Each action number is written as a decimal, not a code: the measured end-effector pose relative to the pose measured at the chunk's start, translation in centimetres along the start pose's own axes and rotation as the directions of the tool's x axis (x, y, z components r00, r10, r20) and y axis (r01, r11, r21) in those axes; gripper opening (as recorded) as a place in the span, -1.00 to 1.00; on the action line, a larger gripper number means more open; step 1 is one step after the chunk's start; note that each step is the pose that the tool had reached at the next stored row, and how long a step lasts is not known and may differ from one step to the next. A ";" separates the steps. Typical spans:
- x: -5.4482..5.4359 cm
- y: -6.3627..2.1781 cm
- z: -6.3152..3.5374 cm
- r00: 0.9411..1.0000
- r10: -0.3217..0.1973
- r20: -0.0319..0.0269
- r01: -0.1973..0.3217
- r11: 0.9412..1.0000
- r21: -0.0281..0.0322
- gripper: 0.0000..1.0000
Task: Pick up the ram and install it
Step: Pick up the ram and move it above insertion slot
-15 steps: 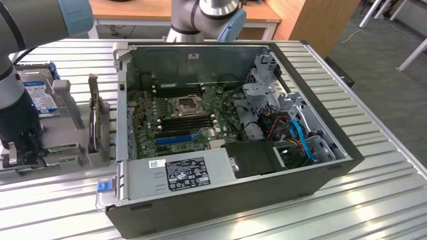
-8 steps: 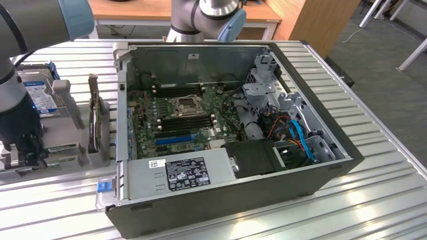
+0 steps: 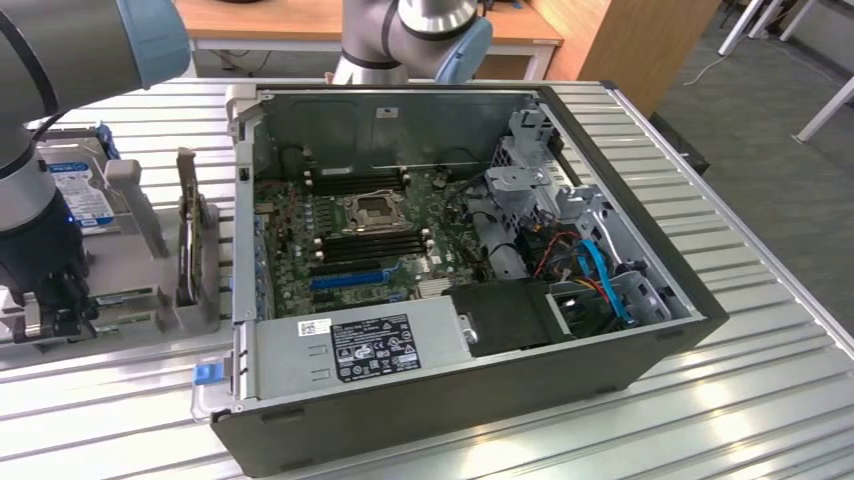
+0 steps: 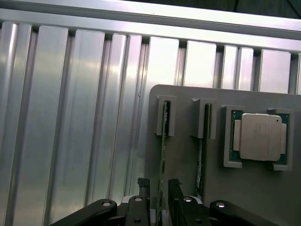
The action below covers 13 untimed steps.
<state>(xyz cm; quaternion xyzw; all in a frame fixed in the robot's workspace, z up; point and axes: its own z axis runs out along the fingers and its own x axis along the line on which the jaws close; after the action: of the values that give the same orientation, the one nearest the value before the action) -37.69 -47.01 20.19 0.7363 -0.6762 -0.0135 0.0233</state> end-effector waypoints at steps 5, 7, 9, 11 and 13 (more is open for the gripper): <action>0.0 -0.11 0.03 1.000 0.000 0.000 0.000 1.000 0.001 -0.40; 0.0 -0.26 0.01 1.000 0.000 0.000 0.000 1.000 0.000 -0.40; 0.0 -0.41 0.01 1.000 0.000 0.000 0.000 1.000 0.000 -0.40; 0.0 -0.57 0.01 1.000 0.000 0.000 0.000 1.000 0.000 -0.40; 0.1 -0.72 0.02 1.000 0.000 0.000 0.000 1.000 0.000 -0.40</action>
<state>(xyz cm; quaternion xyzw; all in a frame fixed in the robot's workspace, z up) -36.96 -47.00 20.13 0.7363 -0.6762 -0.0136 0.0232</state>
